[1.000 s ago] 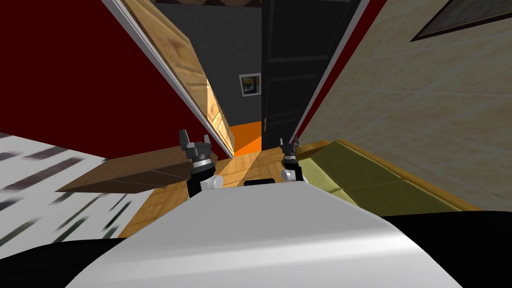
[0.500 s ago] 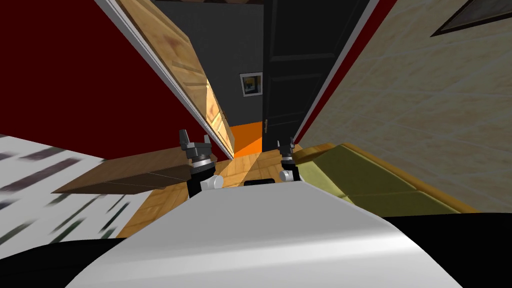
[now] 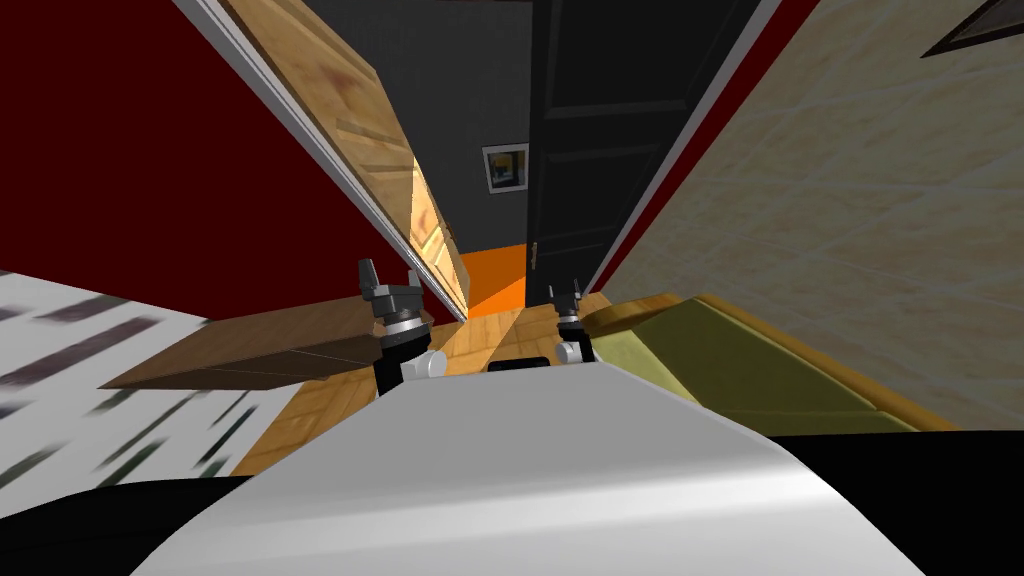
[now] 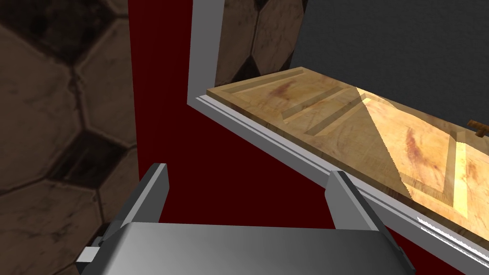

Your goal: Push the door open

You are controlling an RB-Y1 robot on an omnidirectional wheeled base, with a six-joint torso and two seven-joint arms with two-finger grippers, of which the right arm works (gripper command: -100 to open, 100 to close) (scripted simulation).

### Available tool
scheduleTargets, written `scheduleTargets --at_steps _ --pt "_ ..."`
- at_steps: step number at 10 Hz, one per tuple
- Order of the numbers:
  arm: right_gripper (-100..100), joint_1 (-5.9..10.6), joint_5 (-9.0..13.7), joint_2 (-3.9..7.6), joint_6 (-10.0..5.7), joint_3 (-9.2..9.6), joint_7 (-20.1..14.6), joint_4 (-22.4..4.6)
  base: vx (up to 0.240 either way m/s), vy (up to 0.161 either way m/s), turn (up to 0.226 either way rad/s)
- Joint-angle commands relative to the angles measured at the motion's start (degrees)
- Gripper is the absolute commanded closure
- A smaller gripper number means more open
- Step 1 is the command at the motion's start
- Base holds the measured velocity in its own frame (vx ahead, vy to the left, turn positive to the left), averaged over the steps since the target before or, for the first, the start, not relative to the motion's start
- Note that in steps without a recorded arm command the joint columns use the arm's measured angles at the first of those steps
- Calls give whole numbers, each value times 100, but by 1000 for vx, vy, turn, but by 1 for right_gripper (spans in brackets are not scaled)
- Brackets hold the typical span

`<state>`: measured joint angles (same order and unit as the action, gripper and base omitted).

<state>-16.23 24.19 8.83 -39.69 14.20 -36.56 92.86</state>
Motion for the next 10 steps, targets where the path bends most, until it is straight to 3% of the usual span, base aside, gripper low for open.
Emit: scheduleTargets --at_steps 1,10 --pt "-100 76 99 25 -49 93 -152 -201 90 -32 35" --pt "-100 464 716 211 -289 618 -1038 -1251 107 -31 38"
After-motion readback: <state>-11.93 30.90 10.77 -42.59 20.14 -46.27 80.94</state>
